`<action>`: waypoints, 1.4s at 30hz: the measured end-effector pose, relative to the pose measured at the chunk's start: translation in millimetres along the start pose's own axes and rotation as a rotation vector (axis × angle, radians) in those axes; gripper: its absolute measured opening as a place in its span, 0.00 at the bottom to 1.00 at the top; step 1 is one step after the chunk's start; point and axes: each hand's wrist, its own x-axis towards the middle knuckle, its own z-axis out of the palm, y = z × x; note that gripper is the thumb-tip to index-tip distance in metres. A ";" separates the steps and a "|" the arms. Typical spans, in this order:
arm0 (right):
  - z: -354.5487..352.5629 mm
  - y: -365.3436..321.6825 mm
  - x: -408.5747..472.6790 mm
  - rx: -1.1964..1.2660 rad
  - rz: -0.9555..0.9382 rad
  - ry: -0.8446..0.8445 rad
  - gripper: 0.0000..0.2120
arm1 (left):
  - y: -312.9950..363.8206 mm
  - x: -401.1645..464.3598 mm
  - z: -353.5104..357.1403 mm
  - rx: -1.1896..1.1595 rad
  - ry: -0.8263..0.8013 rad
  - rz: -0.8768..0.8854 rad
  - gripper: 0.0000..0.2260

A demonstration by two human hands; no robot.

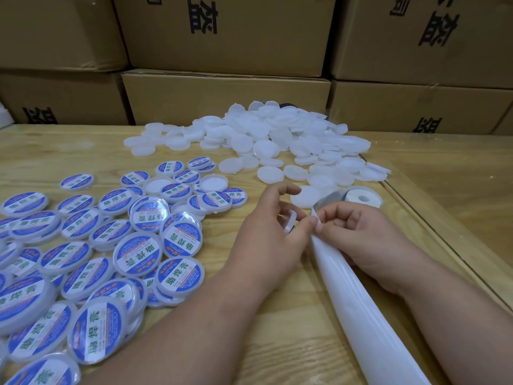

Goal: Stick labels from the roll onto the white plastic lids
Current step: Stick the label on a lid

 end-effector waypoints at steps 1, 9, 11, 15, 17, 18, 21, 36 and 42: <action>-0.1 0.1 -0.2 0.001 -0.006 -0.003 0.02 | -0.2 0.2 0.1 -0.002 0.003 -0.003 0.17; -1.8 2.0 0.5 -0.058 -0.023 -0.018 0.06 | -2.8 1.6 2.9 0.026 0.029 -0.039 0.09; -1.9 2.3 0.8 -0.068 -0.021 -0.015 0.06 | -3.3 2.1 2.5 0.015 0.028 -0.034 0.08; -1.7 2.6 0.3 -0.063 -0.024 0.003 0.06 | -0.6 1.9 1.8 -0.055 -0.013 -0.034 0.09; -1.3 1.9 -0.3 -0.068 -0.027 0.000 0.07 | -0.4 2.0 1.4 -0.058 -0.014 -0.033 0.10; -1.3 1.6 -0.5 -0.070 -0.026 -0.005 0.07 | -0.6 2.2 1.4 -0.054 -0.011 -0.034 0.10; -1.1 1.2 -0.2 -0.072 -0.018 -0.006 0.10 | -2.0 2.4 1.7 -0.050 0.005 -0.035 0.10; 0.5 -0.2 -0.4 -0.055 -0.034 -0.050 0.02 | -4.2 3.5 1.3 -0.043 0.019 -0.040 0.08; 0.2 -1.1 -1.4 -0.048 -0.016 -0.055 0.08 | -4.8 3.6 1.9 -0.024 0.041 -0.039 0.08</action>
